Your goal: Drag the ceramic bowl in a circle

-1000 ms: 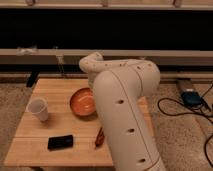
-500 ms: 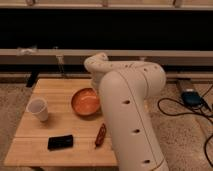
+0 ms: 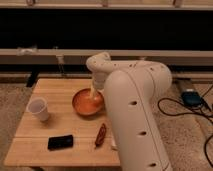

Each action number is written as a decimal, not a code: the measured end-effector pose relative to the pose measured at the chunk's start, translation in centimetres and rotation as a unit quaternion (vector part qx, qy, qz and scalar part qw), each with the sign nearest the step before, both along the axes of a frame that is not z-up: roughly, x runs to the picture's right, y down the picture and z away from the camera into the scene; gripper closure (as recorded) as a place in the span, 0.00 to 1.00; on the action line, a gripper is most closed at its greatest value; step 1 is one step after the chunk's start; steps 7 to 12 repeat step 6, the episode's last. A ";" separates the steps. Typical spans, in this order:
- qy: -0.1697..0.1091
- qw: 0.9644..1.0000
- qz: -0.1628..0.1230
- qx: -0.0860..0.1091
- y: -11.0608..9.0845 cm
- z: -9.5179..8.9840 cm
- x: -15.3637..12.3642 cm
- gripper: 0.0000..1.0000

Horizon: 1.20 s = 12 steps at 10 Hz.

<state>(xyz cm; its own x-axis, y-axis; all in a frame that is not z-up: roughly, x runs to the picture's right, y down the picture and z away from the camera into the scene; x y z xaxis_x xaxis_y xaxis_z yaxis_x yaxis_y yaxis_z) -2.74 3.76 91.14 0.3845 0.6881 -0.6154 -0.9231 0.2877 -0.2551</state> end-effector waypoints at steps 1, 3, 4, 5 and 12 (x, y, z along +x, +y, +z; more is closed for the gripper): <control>-0.006 1.000 0.000 0.005 -0.5 -0.7 -0.2 0.20; -0.019 1.000 -0.005 0.022 -1.7 -1.9 -0.1 0.20; -0.019 1.000 -0.006 0.023 -1.7 -1.9 0.0 0.20; -0.018 1.000 -0.006 0.024 -1.8 -1.9 0.1 0.20; -0.019 1.000 -0.007 0.024 -1.7 -1.9 -0.1 0.20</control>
